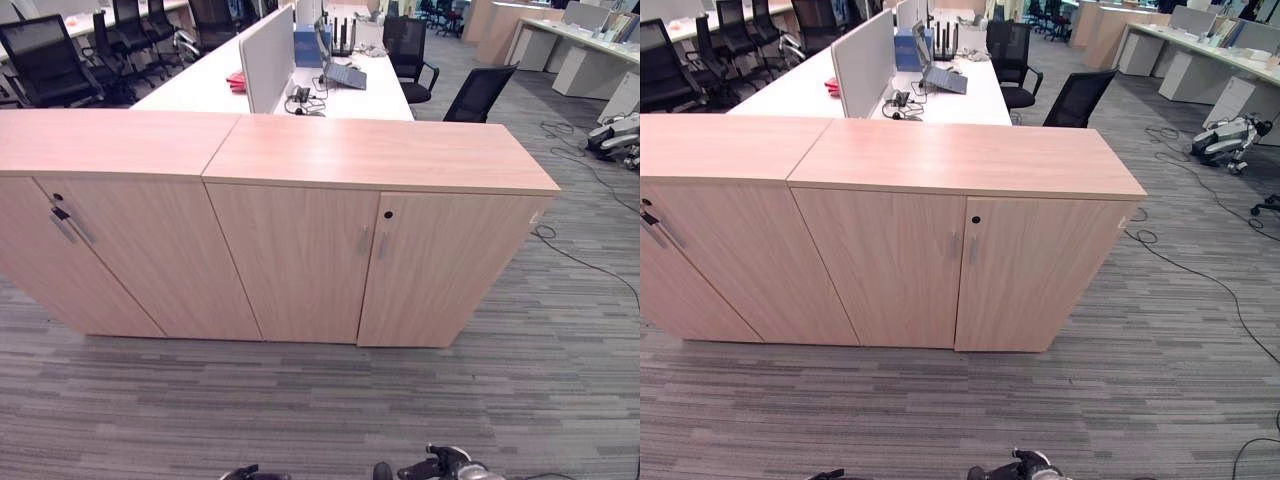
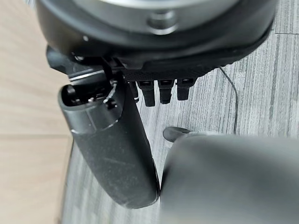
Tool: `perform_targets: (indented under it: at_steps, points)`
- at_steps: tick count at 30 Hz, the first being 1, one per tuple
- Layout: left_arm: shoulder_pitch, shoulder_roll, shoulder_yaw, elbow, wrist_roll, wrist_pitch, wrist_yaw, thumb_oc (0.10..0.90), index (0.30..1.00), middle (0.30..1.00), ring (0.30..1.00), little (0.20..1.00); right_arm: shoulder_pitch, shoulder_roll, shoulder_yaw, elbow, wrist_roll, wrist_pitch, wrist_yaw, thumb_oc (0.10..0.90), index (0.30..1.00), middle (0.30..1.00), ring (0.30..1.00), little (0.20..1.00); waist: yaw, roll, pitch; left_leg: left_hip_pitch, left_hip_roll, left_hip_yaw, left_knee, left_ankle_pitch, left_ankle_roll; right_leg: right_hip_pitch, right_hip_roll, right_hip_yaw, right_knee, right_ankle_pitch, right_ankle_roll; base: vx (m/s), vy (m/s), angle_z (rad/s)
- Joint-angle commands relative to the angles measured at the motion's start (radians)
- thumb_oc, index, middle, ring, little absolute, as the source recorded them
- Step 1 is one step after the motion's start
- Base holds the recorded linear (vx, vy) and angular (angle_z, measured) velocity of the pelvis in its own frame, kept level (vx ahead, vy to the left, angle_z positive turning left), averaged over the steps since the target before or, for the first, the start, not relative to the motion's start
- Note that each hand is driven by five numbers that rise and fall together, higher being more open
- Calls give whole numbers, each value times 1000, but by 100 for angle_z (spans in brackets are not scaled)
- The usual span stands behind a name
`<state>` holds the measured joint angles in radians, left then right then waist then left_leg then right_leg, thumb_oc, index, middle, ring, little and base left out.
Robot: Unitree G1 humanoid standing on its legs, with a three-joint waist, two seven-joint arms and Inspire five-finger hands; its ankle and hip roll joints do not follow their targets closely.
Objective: Put the empty folder in the office cabinet
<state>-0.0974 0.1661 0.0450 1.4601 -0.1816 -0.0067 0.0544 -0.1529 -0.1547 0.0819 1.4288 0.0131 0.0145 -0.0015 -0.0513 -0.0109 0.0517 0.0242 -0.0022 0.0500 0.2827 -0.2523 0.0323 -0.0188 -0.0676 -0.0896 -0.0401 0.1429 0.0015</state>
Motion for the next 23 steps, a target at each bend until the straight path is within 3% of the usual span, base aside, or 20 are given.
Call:
perform_targets:
  at_steps: [1,9,12,15,19,23]
  points:
    - [7,-14,-13,-24,25,-2,1,800,900,900,900,900,25,-11,-10,92,33,13,-24,800,900,900,900,900,-11,61,36,125,-17,8,-370,203,-54,-76,-16,36,-47,-52,8,0,0,0]
    - [44,-31,6,-33,14,0,-21,800,900,900,900,900,50,-38,-54,122,55,18,-11,800,900,900,900,900,-19,84,26,129,-20,1,-370,202,-52,-73,-17,37,-47,-53,11,2,2,1]
    - [23,-40,-35,-94,65,-5,11,800,900,900,900,900,43,-33,-65,143,46,28,-21,800,900,900,900,900,-18,93,32,133,-23,-4,-370,200,-51,-69,-19,37,-47,-52,11,3,14,3]
    - [67,4,-42,-353,159,-12,100,800,900,900,900,900,25,-36,-98,127,71,34,-53,800,900,900,900,900,7,87,64,140,-25,-13,-370,197,-50,-57,-19,36,-47,-49,12,-24,-2,7]
    - [109,-1,-43,-386,150,-20,85,800,900,900,900,900,25,-48,-100,119,91,27,-60,800,900,900,900,900,17,87,79,144,-23,-10,-370,195,-51,-53,-20,39,-47,-49,16,-11,-1,1]
    - [111,-10,-7,-269,103,-30,68,800,900,900,900,900,57,-48,-97,102,88,10,-57,800,900,900,900,900,6,79,73,148,-20,-7,-370,188,-53,-54,-17,39,-47,-48,19,-5,-5,-2]
